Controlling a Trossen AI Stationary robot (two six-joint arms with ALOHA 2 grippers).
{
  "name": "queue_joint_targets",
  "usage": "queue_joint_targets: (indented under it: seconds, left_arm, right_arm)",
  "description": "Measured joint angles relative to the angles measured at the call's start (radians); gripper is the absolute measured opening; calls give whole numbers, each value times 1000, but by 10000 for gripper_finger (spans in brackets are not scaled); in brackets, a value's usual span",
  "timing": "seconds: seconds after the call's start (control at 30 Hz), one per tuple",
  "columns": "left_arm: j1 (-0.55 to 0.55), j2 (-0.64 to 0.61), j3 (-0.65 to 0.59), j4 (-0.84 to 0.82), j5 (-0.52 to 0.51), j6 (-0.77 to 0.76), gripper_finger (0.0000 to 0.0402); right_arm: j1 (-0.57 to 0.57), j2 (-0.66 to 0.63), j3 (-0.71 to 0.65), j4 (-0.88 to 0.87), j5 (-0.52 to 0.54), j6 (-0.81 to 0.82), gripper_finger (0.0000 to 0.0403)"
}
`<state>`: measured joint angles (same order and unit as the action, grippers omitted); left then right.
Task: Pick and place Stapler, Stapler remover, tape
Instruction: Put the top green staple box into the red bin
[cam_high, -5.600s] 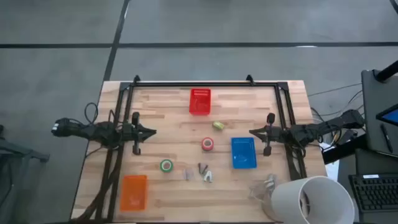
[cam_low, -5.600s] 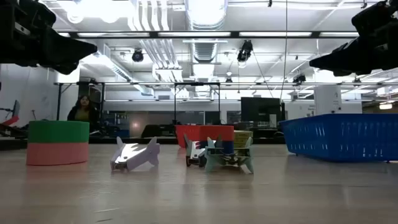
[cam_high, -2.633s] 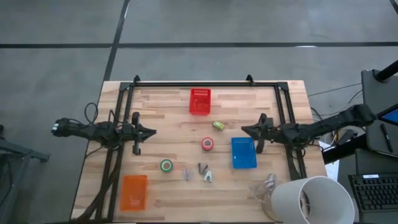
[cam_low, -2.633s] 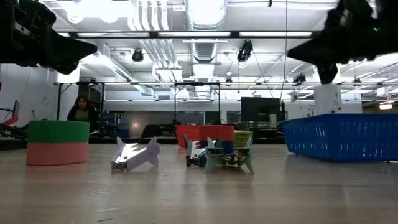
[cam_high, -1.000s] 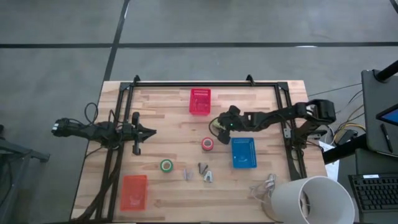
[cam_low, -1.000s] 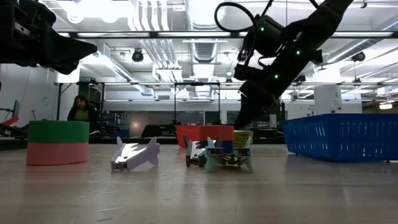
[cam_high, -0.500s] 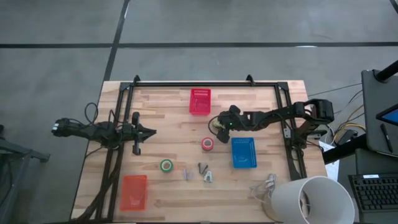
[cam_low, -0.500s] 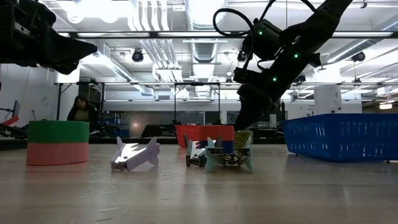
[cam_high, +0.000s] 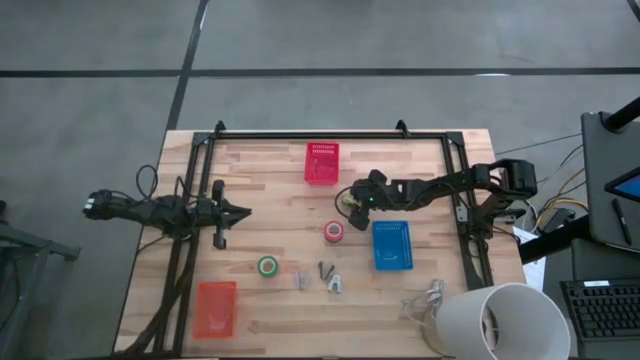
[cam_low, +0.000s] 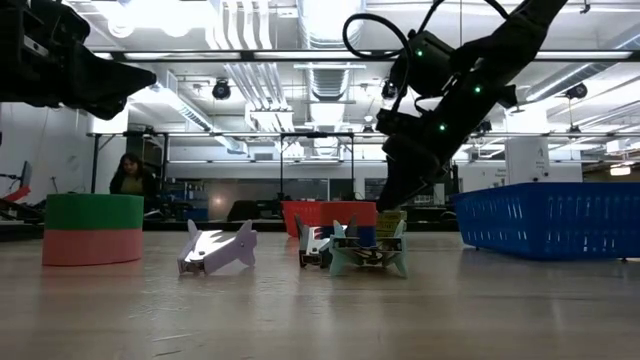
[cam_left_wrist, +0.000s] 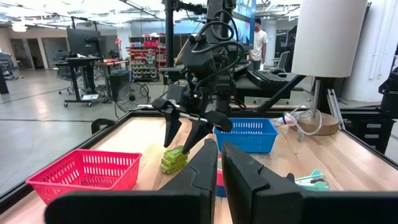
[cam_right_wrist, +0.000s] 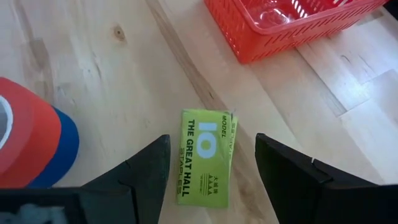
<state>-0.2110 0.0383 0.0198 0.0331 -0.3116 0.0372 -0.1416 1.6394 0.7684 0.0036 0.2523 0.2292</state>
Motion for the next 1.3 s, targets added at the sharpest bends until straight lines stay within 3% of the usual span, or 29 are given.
queue_joint_targets:
  seconds: [1.1,1.3]
  left_arm:
    - [0,0,0,0,0,0,26]
    - [0,0,0,0,0,0,26]
  right_arm:
    - [11,1,-39,28,16,48,224]
    - [10,1,-53,36,25,44,208]
